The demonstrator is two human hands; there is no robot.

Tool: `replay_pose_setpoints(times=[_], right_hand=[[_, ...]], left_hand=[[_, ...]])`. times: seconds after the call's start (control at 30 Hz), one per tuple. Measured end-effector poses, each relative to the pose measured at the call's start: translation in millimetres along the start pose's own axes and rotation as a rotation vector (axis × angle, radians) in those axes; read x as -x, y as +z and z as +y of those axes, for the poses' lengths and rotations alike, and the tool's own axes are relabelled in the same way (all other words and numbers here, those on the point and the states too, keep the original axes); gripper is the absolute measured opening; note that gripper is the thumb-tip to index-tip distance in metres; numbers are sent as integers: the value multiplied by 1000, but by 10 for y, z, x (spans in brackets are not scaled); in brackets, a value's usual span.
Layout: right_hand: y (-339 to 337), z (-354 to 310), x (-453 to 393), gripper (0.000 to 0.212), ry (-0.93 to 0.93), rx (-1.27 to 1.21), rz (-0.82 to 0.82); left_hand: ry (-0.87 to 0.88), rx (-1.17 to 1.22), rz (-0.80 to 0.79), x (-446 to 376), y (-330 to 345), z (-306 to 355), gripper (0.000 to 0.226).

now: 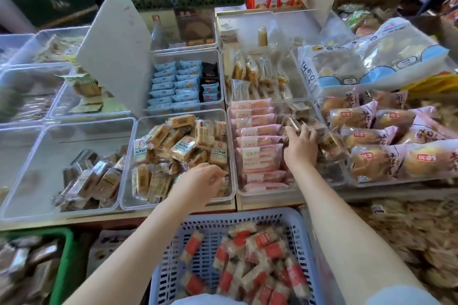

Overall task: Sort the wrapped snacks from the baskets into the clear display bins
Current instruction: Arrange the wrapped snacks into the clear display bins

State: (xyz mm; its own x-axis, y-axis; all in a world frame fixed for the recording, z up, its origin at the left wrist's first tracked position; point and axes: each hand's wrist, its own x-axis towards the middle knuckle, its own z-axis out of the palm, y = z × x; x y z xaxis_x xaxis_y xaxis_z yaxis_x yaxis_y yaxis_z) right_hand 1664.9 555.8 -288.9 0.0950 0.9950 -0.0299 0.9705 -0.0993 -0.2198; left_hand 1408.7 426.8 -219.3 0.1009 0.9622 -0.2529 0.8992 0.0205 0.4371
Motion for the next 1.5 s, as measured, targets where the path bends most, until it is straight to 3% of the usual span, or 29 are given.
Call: replay_pose_setpoints(times=[0.27, 0.37, 0.47, 0.67, 0.7, 0.83, 1.1, 1.17, 1.23, 1.37, 1.43, 1.5], right_hand=[[-138, 5, 599, 52, 105, -423, 196], [-107, 67, 961, 50, 112, -596, 71], [-113, 67, 1145, 31, 52, -558, -42], [-246, 14, 1171, 16, 48, -518, 110], [-247, 14, 1164, 19, 30, -486, 63], [-125, -26, 1096, 60, -32, -264, -230], [-110, -142, 1053, 22, 32, -519, 76], [-292, -173, 1153, 19, 84, -679, 196], [-498, -261, 1262, 15, 185, -881, 203], [-661, -647, 1391, 17, 352, -1299, -91], [-616, -888, 1427, 24, 358, -1328, -206], [-526, -1116, 1467, 27, 320, -1318, -288]], left_hand=[[-11, 38, -8, 76, 158, -42, 25], [-2, 46, -21, 107, 251, -7, 23], [10, 70, -47, 110, 334, 30, 23], [49, 98, -43, 117, 337, 53, 22], [46, 105, -39, 125, 319, 43, 22], [32, 127, -45, 176, 263, 3, 21], [4, 183, -56, 242, 251, 12, 20], [-14, 276, -39, 267, 221, 36, 17], [-53, 496, -22, 299, 173, 72, 20], [-50, 892, -46, 354, 86, 114, 67], [-98, 1089, 6, 396, 36, 90, 58], [-209, 1155, 121, 471, -43, 4, 34]])
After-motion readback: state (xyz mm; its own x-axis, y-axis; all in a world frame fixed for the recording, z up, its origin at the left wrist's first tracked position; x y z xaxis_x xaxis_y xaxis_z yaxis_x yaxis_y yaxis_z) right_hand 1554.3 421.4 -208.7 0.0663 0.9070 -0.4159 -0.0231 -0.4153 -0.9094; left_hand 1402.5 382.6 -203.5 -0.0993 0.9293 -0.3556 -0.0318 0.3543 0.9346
